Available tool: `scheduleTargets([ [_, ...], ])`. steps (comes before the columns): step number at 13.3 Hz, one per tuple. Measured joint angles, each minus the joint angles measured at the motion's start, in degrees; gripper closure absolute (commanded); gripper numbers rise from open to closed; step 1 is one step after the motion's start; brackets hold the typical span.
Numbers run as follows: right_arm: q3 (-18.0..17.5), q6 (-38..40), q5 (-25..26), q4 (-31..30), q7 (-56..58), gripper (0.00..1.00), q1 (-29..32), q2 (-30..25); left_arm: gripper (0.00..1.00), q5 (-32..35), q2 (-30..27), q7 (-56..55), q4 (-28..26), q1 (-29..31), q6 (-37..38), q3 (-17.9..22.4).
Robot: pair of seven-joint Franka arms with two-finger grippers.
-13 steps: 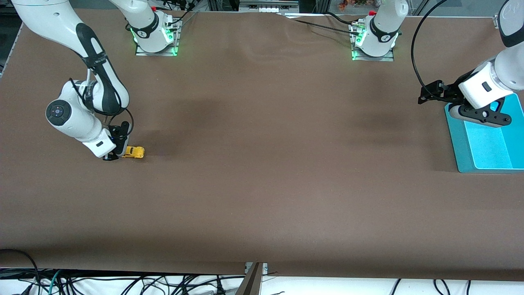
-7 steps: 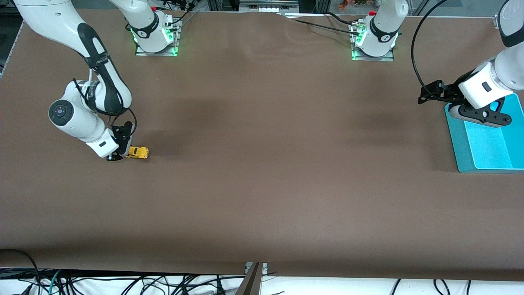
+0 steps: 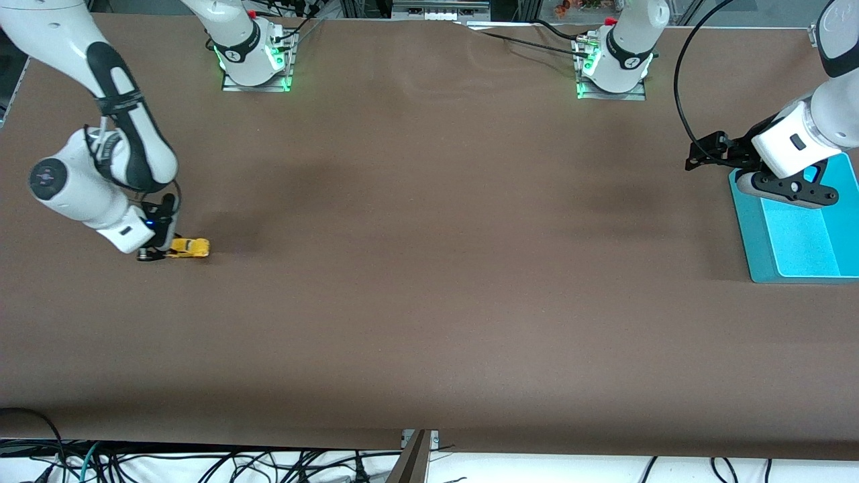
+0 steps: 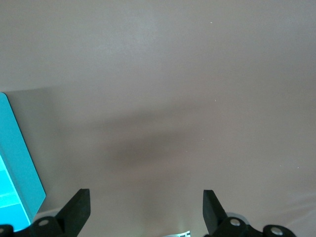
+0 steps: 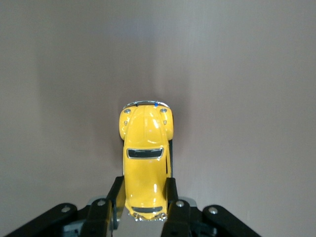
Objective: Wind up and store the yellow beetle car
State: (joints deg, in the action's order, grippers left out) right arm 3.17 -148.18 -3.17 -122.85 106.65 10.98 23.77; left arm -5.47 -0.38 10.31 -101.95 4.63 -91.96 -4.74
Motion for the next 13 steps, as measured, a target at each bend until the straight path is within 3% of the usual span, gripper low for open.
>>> scheduleTargets([
  [4, 0.0, 0.5, -1.9, 2.5, 6.9, 1.0, 4.3, 1.5, 0.0, 0.0, 0.0, 0.0, 0.0, 0.0, 0.0, 0.0],
  [5, -0.1, 0.6, -1.9, 2.5, 7.0, 0.94, 4.3, 1.6, 0.0, 0.0, 0.0, 0.0, 0.0, 0.0, 0.0, 0.0],
  [6, -0.1, 0.6, -1.9, 2.5, 7.0, 0.55, 4.4, 1.6, 0.0, 0.0, 0.0, 0.0, 0.0, 0.0, 0.0, 0.0],
  [7, -0.2, 0.7, -1.9, 2.6, 7.0, 0.01, 4.4, 1.6, 0.0, 0.0, 0.0, 0.0, 0.0, 0.0, 0.0, 0.0],
  [13, -2.5, 1.4, -2.7, 6.3, 7.0, 0.0, 4.3, 5.8, 0.0, 0.0, 0.0, 0.0, 0.0, 0.0, 0.0, 0.0],
])
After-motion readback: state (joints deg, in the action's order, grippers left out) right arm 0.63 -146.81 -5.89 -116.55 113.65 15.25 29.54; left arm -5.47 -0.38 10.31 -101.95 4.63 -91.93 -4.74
